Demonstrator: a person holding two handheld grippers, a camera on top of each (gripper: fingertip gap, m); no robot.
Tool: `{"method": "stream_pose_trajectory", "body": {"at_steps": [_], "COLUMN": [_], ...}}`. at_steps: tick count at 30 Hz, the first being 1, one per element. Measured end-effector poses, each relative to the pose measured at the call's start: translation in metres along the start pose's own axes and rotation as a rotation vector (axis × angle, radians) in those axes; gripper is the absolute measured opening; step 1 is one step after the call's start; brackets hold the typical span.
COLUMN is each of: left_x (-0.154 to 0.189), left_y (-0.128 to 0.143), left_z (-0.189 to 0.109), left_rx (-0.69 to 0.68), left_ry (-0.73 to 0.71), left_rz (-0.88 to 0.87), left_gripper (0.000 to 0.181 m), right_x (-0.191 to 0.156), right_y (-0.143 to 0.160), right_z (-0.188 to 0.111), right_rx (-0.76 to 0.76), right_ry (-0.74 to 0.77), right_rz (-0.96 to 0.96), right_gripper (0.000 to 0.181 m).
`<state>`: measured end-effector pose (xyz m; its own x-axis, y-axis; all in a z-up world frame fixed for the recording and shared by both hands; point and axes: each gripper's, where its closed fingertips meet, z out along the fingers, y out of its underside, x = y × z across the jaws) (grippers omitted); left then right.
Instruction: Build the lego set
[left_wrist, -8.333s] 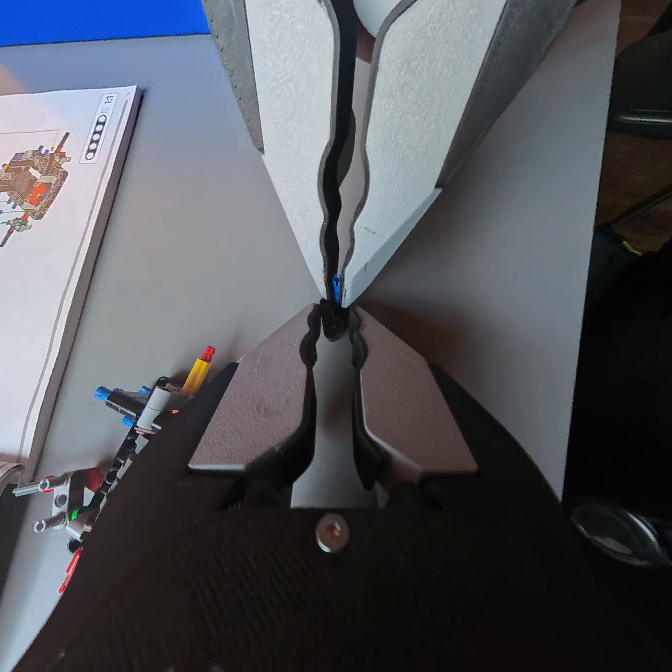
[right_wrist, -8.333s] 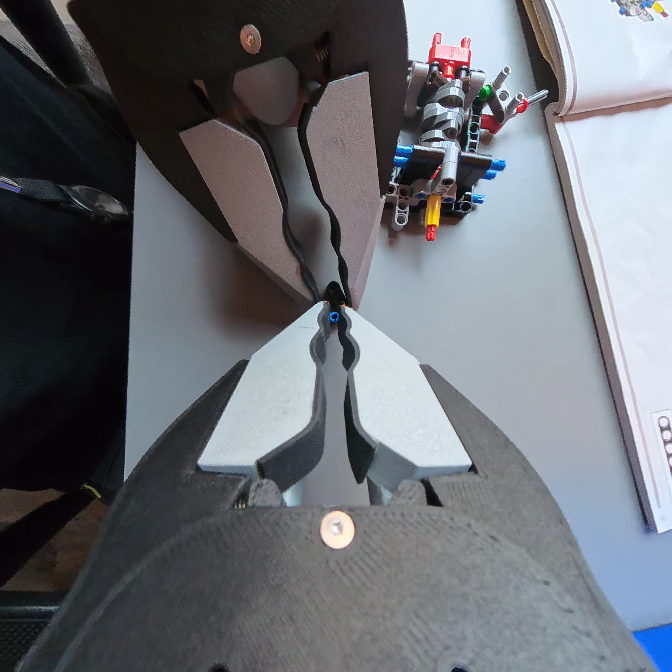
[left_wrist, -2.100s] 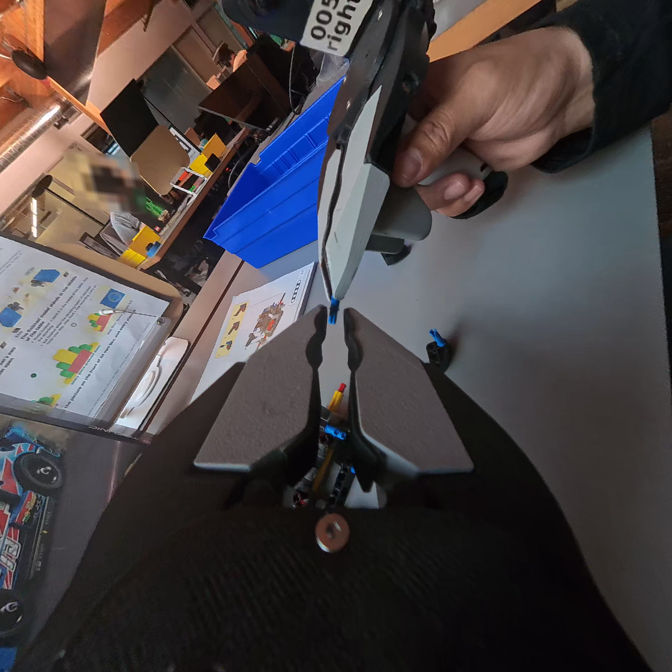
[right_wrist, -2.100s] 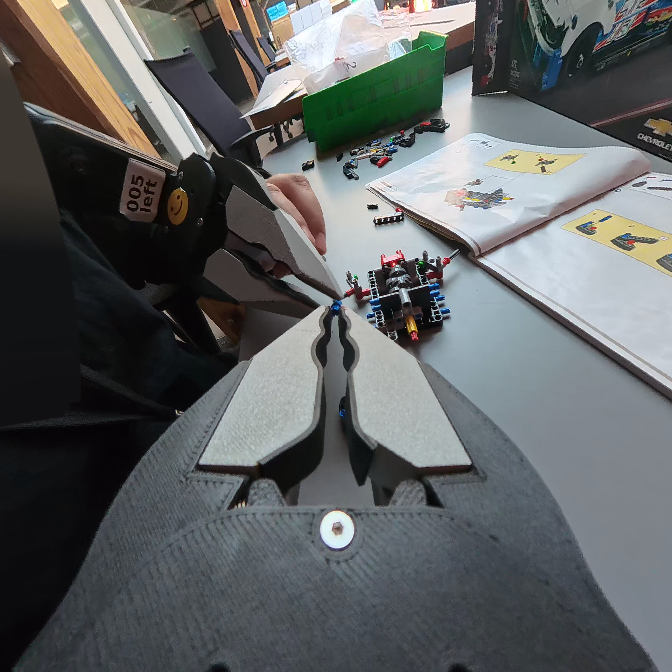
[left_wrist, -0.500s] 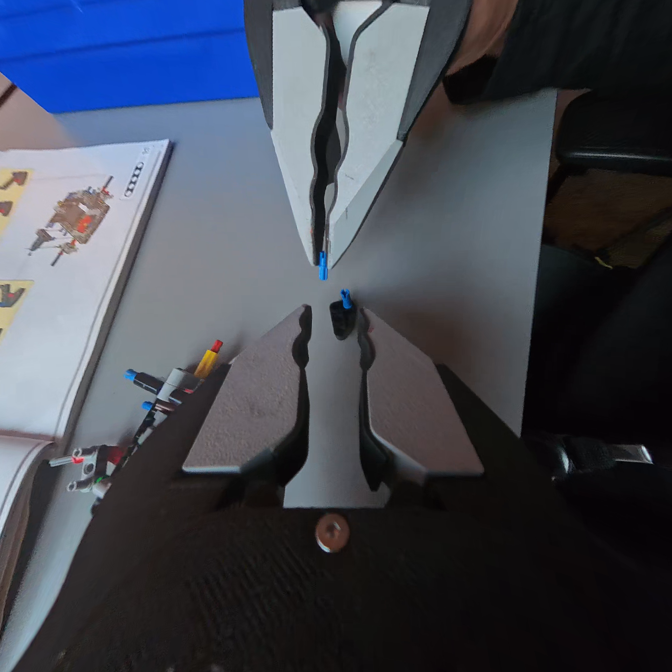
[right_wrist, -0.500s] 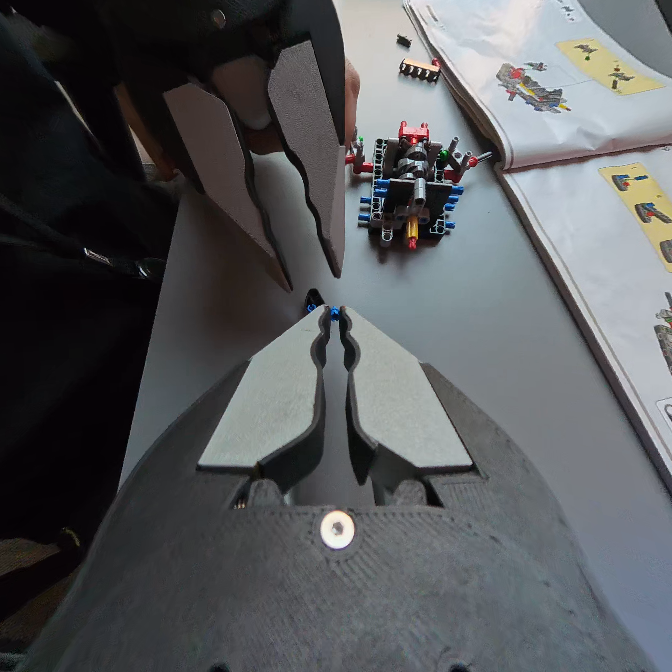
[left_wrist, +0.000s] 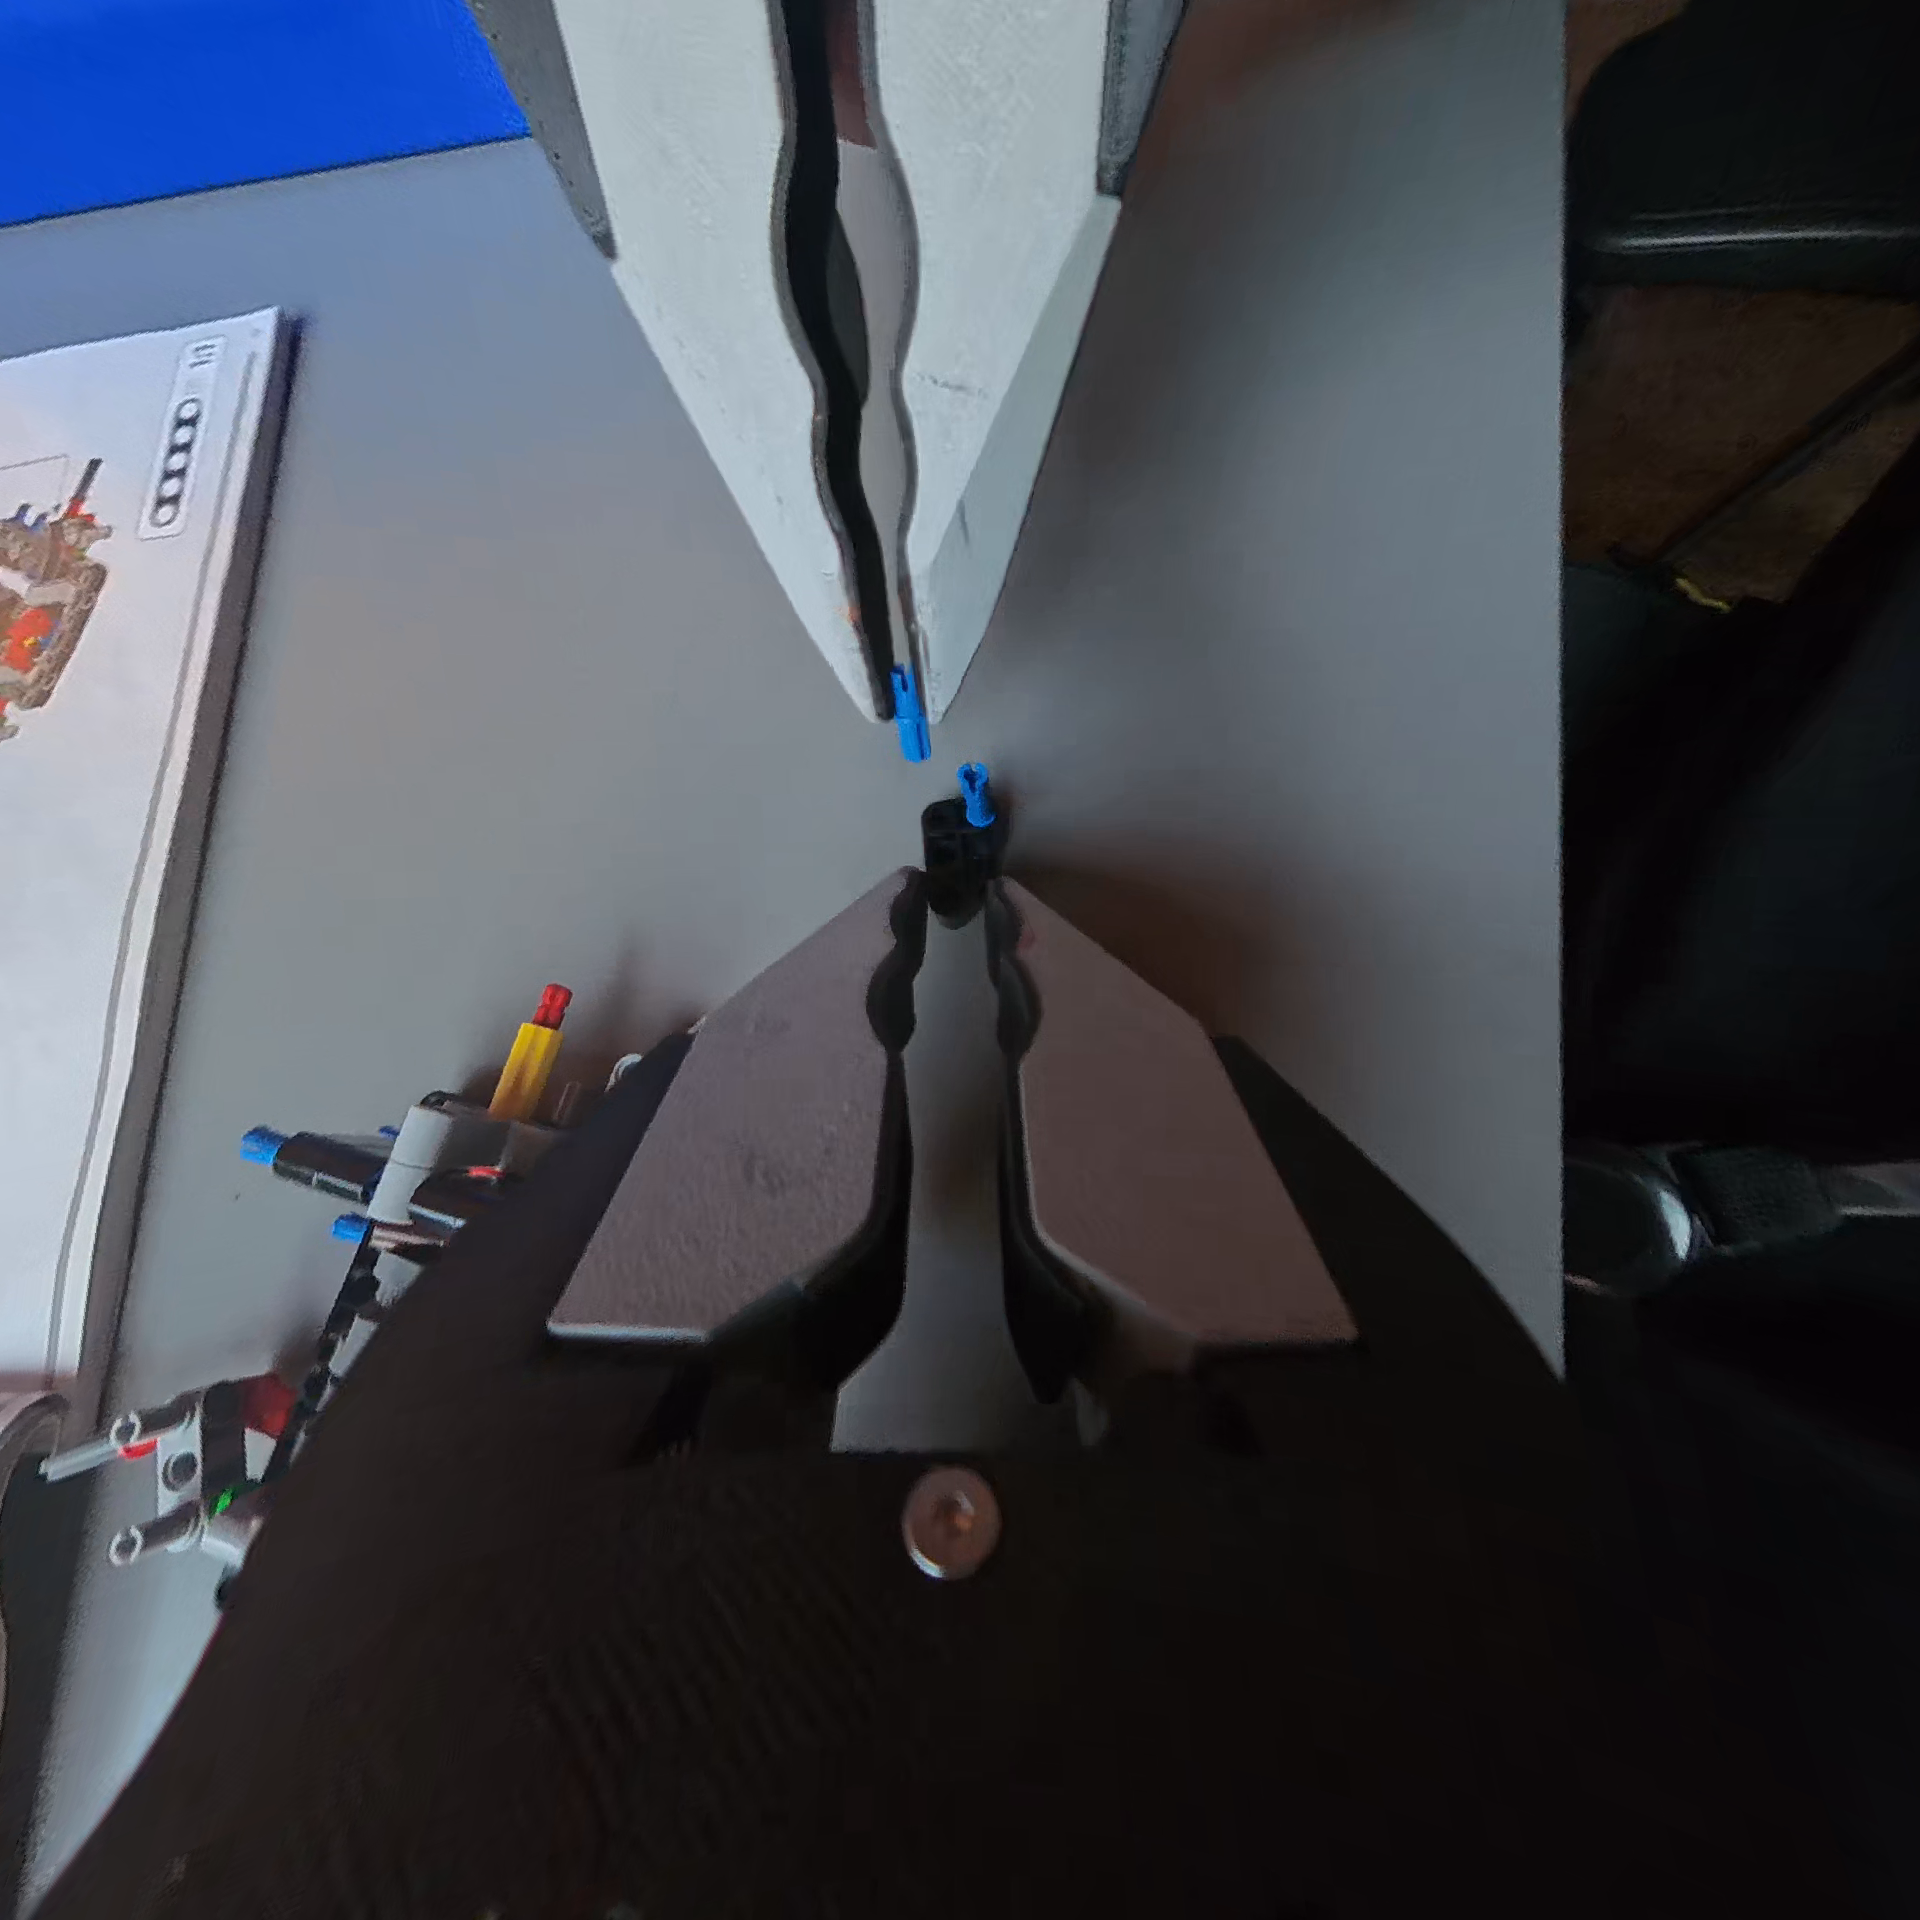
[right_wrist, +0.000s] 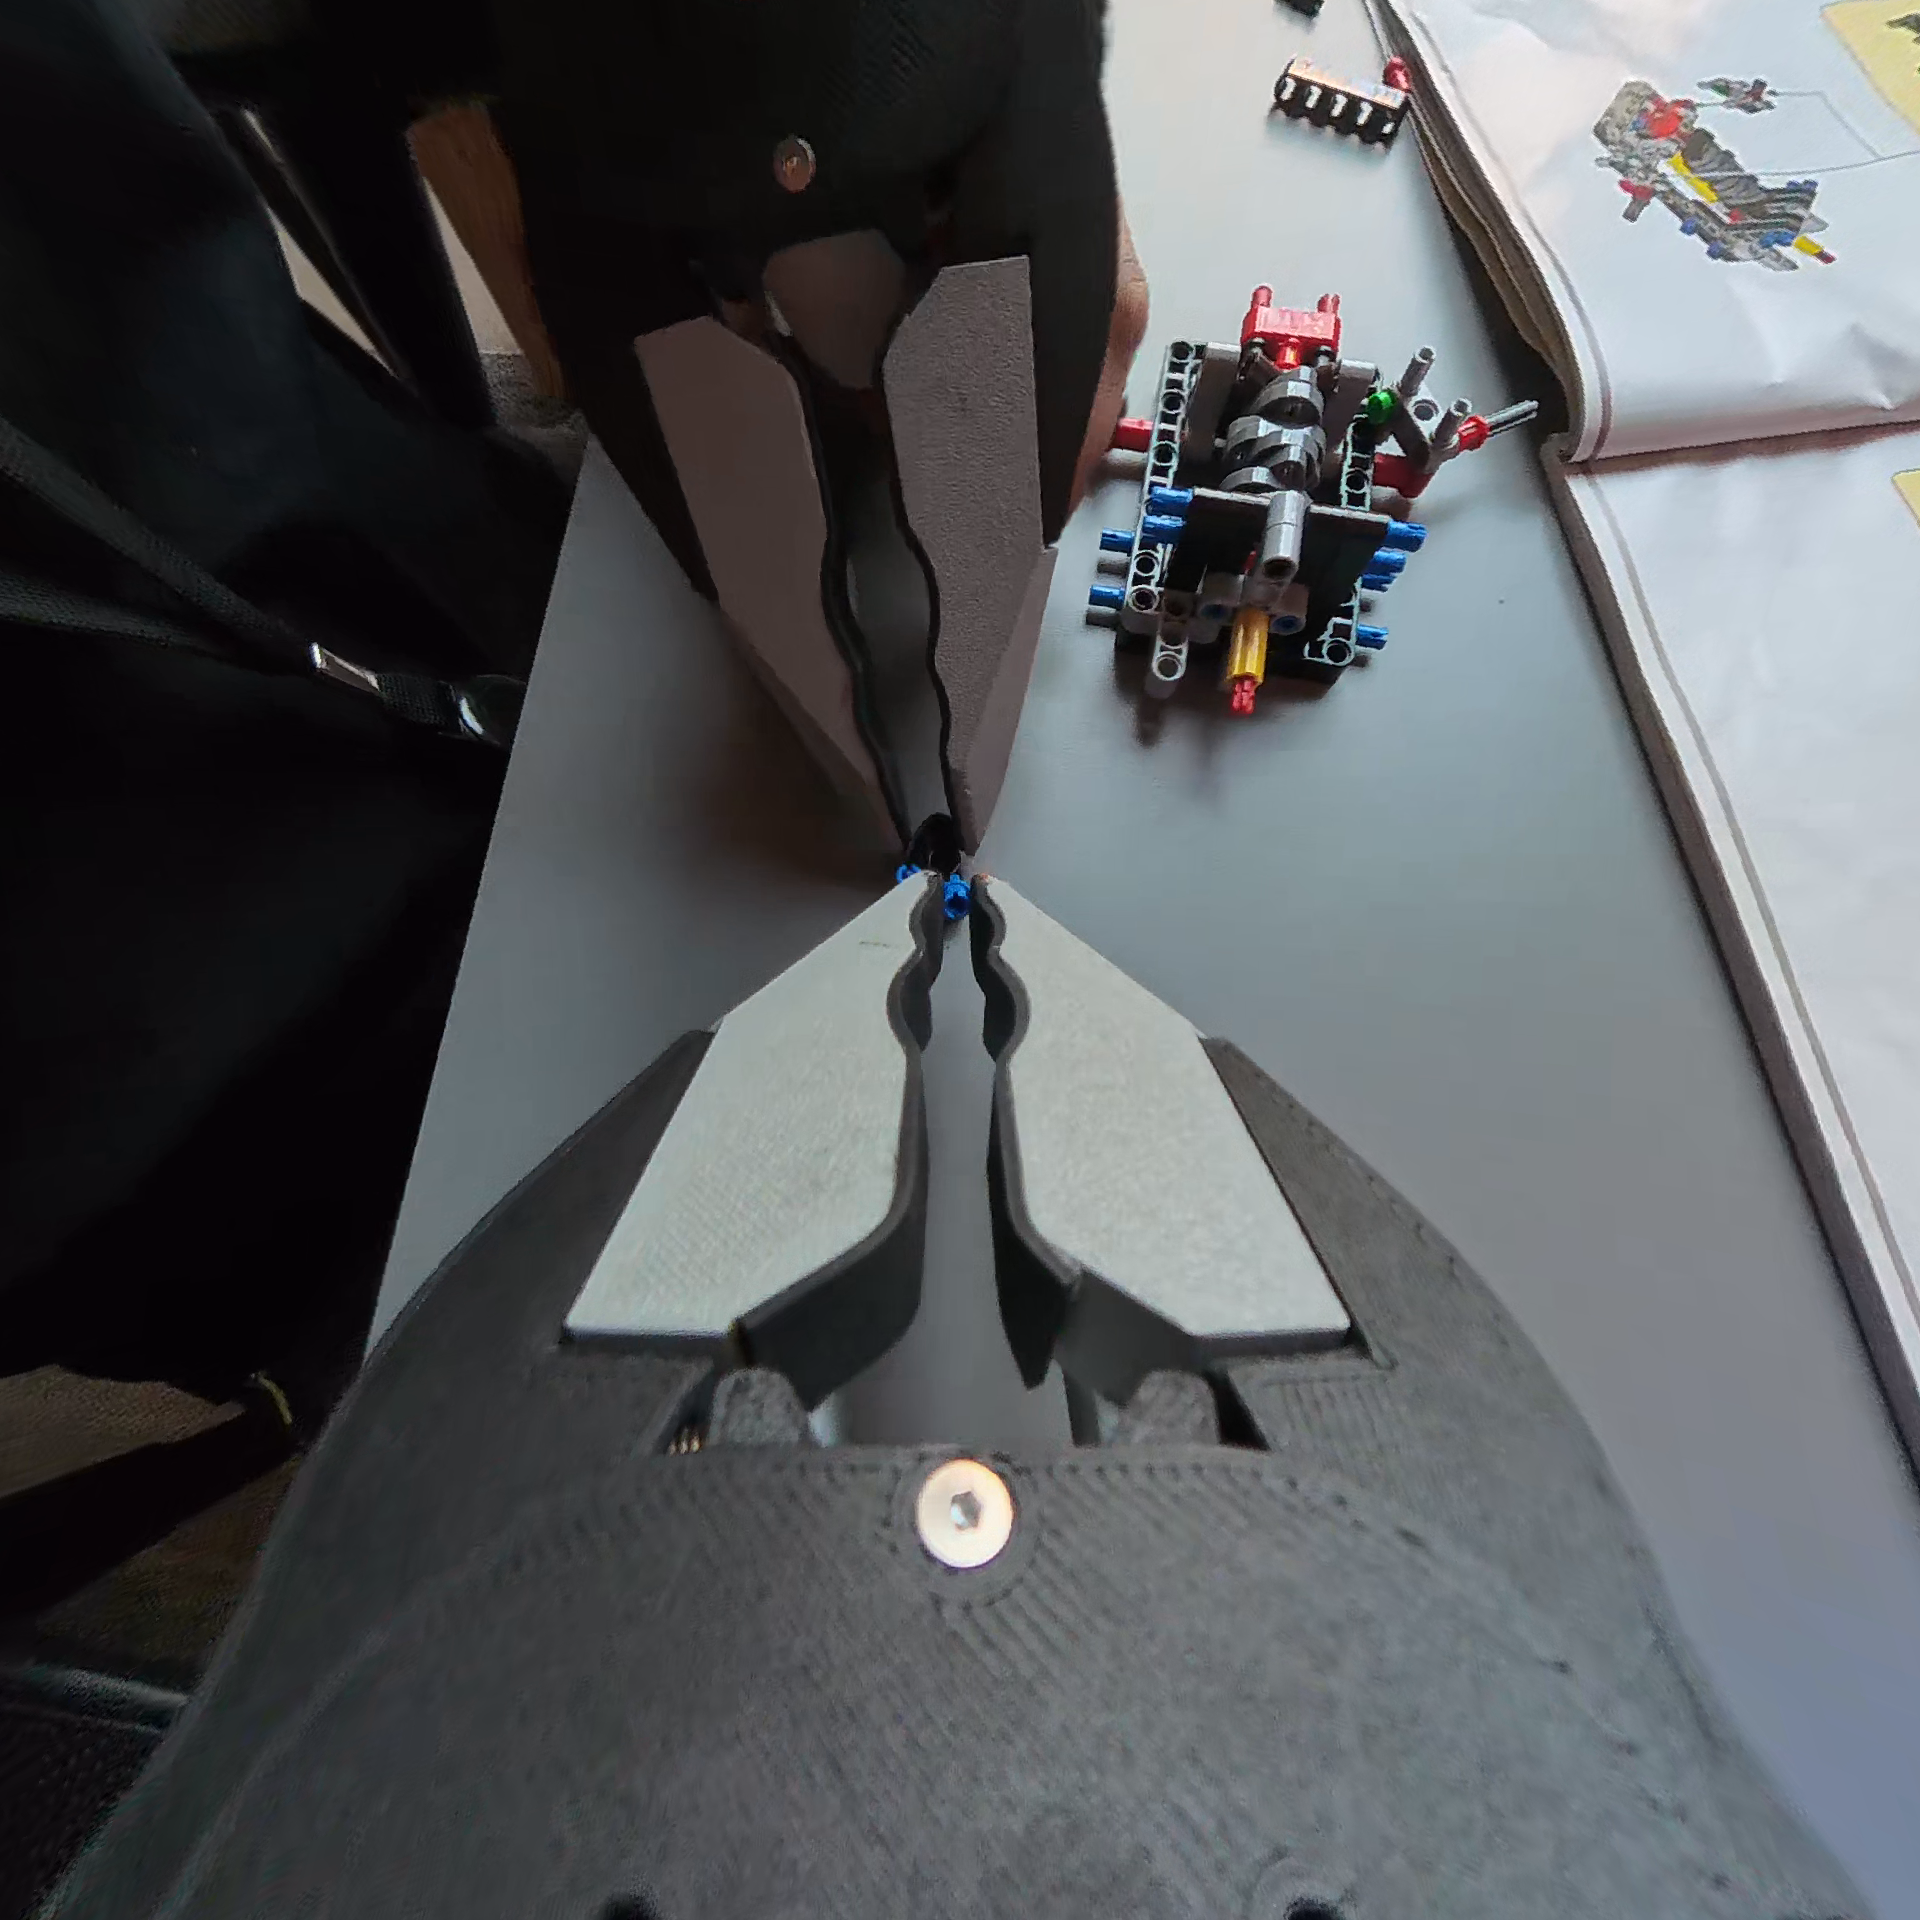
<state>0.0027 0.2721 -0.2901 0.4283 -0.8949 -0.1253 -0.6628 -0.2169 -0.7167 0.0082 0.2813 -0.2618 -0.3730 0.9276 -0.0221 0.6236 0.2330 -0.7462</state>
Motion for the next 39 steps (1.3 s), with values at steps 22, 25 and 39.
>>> {"method": "stream_pose_trajectory", "body": {"at_steps": [22, 25, 39], "left_x": [0.003, 0.001, -0.005], "left_y": [-0.002, 0.001, -0.051], "left_z": [0.000, -0.003, -0.027], "left_rx": [-0.023, -0.032, 0.204], "left_ry": [-0.009, -0.008, -0.239], "left_rz": [0.093, 0.075, 0.137], "left_gripper": [0.015, 0.018, 0.009], "right_x": [-0.022, -0.019, -0.007], "right_y": [0.013, 0.016, -0.030], "right_z": [0.011, 0.008, -0.027], "right_rx": [-0.017, -0.021, 0.355], "right_ry": [0.043, 0.080, 0.023], "right_rz": [0.079, 0.100, 0.538], "right_gripper": [0.001, 0.001, 0.001]}}
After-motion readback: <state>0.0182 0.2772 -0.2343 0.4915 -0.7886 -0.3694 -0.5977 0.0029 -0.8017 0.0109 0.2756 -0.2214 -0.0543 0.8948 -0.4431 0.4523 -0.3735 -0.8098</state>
